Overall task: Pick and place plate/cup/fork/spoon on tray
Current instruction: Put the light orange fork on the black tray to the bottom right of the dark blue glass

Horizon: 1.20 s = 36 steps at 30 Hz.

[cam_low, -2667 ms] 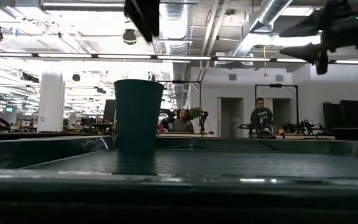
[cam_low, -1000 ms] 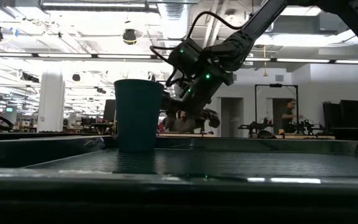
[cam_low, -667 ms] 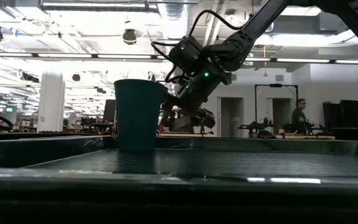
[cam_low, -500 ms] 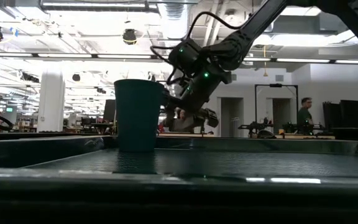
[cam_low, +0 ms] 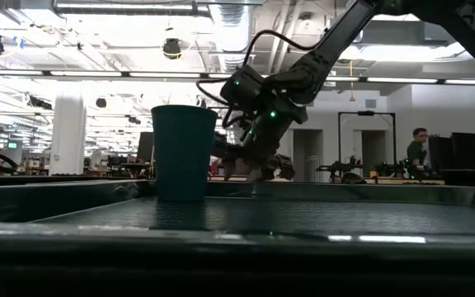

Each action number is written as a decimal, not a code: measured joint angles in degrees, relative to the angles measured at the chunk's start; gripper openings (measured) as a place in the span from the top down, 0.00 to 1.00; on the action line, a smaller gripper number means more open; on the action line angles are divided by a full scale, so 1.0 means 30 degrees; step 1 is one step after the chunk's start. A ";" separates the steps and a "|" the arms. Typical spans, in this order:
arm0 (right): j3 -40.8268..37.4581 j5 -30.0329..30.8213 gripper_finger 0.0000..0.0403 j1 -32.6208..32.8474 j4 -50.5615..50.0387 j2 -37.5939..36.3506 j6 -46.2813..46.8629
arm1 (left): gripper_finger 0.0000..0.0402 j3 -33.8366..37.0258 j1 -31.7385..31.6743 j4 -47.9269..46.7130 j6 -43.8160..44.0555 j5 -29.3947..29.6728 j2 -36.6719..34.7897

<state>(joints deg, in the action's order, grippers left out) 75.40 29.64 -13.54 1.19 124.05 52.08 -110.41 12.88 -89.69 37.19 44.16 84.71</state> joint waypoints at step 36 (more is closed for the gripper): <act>-0.0007 -0.1288 0.84 0.0720 -0.6053 -0.0744 -0.1087 | 0.35 0.0007 0.0000 0.0000 -0.0893 0.0924 0.0000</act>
<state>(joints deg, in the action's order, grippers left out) 75.38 25.78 -11.38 -16.97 121.82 48.82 -110.39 12.88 -89.69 34.51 46.93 84.71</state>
